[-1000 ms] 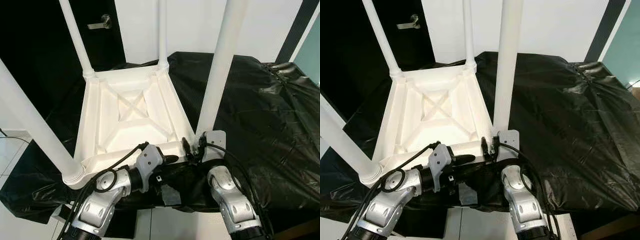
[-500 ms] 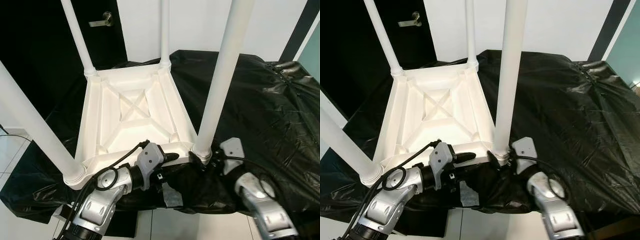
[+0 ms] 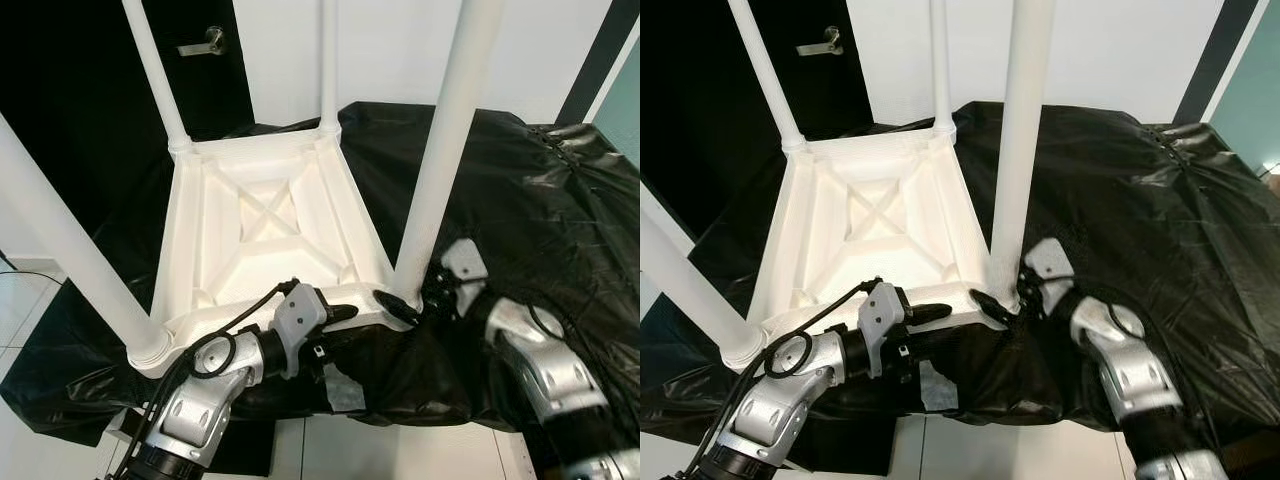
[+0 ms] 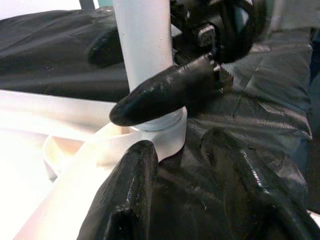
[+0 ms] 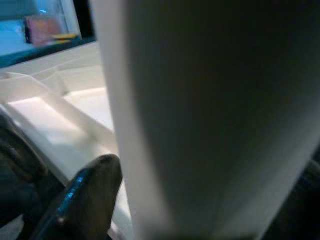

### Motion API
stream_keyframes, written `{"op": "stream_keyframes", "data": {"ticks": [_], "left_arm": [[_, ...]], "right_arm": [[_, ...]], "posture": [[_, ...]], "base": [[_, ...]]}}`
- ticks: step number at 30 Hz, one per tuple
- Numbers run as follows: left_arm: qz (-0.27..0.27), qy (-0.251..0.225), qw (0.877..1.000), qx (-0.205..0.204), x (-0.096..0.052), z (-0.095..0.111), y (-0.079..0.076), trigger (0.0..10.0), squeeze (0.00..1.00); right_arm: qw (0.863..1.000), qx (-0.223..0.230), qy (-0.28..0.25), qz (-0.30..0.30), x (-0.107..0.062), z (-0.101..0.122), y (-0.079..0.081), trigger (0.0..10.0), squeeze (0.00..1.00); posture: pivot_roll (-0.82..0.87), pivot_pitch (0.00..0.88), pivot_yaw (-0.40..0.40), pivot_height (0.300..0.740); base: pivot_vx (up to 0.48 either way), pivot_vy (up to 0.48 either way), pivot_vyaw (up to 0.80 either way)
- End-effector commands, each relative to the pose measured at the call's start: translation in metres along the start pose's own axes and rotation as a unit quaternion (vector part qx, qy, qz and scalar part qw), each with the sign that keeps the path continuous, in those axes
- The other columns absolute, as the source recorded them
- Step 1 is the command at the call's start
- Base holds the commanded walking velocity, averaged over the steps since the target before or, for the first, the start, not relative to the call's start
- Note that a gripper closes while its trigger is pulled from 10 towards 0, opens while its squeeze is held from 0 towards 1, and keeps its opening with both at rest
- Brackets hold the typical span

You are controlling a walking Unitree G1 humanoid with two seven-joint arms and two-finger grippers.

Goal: Building children table

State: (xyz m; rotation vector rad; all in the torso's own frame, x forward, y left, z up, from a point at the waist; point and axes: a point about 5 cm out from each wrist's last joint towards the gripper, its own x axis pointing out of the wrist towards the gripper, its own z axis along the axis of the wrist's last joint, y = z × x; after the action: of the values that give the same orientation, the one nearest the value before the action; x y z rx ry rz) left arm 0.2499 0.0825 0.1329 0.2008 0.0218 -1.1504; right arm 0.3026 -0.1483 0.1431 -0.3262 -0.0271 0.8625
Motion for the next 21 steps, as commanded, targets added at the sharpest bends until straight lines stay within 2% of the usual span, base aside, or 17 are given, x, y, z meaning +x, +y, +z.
{"op": "stream_keyframes", "data": {"ticks": [1,6,7,10,13,18,20,21], "left_arm": [[0.021,0.000,1.000,0.002,-0.001,0.001,0.003,10.0,0.00],[0.022,0.000,1.000,0.002,-0.002,0.001,0.003,10.0,0.00],[0.024,-0.001,1.000,0.002,-0.003,0.001,0.002,10.0,0.00],[0.024,-0.001,1.000,0.002,-0.003,0.001,0.002,10.0,0.00],[0.036,-0.011,0.999,-0.011,-0.013,0.005,0.006,10.0,0.00],[0.027,0.001,1.000,-0.003,-0.025,0.004,0.006,10.0,0.00],[0.027,0.001,1.000,-0.003,-0.025,0.004,0.006,10.0,0.00],[0.039,0.002,0.999,-0.001,-0.031,0.004,0.011,10.0,0.00]], "right_arm": [[1.000,-0.004,0.014,0.024,0.005,-0.004,0.004,10.0,0.00],[0.999,-0.007,0.015,0.036,0.007,-0.004,0.005,9.6,0.00],[0.999,-0.006,0.017,0.044,0.008,-0.005,0.005,0.0,0.00],[0.999,-0.006,0.017,0.044,0.008,-0.005,0.005,0.0,0.00],[0.999,0.007,0.025,0.048,0.002,-0.012,0.003,0.0,0.00],[0.999,0.019,0.024,0.030,-0.001,-0.015,0.003,0.0,0.00],[0.999,0.019,0.024,0.030,-0.001,-0.015,0.003,0.0,0.00],[0.999,0.025,0.021,0.022,-0.001,-0.016,0.003,0.0,0.00]], "posture": [[-0.03,0.000,-0.006,0.740],[-0.02,0.000,-0.010,0.740],[-0.01,0.000,-0.015,0.740],[-0.01,0.000,-0.015,0.740],[-0.02,0.000,-0.009,0.740],[-0.03,0.000,0.002,0.740],[-0.03,0.000,0.002,0.740],[-0.03,0.000,0.005,0.740]], "base": [[0.000,0.000,0.00],[0.000,0.000,0.00],[0.000,0.000,0.00],[0.000,0.000,0.00],[0.000,0.000,0.00],[0.000,0.000,0.00],[0.000,0.000,0.00],[0.000,0.000,0.00]]}}
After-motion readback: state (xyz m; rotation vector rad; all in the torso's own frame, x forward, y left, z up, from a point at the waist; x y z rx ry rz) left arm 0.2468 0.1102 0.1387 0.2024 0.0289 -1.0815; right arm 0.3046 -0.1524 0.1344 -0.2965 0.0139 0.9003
